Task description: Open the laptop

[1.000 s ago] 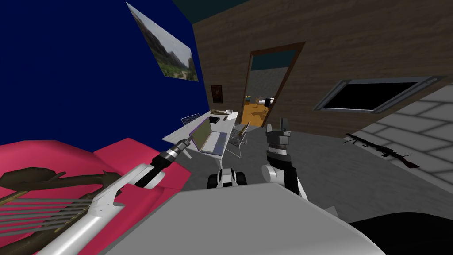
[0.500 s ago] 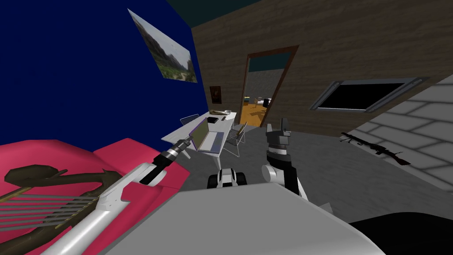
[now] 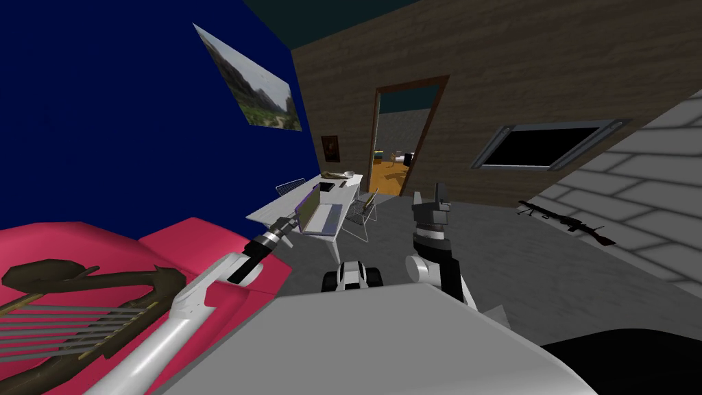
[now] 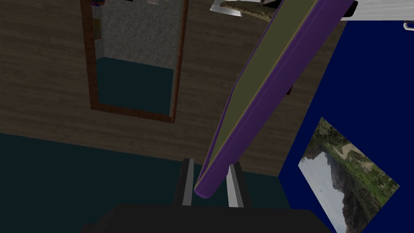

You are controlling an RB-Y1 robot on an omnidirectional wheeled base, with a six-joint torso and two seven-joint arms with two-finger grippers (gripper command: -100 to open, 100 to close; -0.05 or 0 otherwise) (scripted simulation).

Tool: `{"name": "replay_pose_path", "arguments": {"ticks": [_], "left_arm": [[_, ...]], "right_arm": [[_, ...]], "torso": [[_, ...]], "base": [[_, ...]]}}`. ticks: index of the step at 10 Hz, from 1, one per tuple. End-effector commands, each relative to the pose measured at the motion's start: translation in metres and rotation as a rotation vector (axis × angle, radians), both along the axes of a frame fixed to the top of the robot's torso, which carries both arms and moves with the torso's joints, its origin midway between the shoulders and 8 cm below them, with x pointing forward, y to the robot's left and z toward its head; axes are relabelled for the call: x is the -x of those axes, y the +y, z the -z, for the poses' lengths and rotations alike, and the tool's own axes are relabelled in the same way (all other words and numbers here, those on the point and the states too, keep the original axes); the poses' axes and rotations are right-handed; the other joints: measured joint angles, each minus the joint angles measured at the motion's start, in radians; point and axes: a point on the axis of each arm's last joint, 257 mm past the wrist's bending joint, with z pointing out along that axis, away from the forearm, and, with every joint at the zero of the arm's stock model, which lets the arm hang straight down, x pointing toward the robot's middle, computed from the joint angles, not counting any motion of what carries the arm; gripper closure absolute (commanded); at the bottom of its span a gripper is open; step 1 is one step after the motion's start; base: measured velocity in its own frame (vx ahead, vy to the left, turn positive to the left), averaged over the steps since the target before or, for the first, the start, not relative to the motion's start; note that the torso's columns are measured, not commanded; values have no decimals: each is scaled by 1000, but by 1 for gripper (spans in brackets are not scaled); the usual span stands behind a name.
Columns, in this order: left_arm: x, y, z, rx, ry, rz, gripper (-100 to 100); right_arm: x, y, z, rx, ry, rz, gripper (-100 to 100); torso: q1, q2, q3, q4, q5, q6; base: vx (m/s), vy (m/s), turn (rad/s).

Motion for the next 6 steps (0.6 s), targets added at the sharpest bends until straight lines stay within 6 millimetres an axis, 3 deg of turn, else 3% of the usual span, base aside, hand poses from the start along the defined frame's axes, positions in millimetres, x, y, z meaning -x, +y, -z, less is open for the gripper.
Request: {"name": "replay_pose_path", "arguments": {"ticks": [1, 4, 6], "left_arm": [[-1, -3, 24, -65, 10, -12, 100], [-6, -9, 48, -172, -8, -15, 100], [-6, -9, 47, -168, -10, -14, 100]], "right_arm": [[0, 0, 0, 0, 0, 0, 0], [0, 0, 0, 0, 0, 0, 0], [0, 0, 0, 0, 0, 0, 0]], "torso": [[0, 1, 1, -1, 1, 1], [-6, 6, 3, 8, -6, 2], [-7, 8, 3, 10, -8, 0]], "base": [[-31, -27, -14], [-44, -44, -44], [-21, -31, -10]]}}
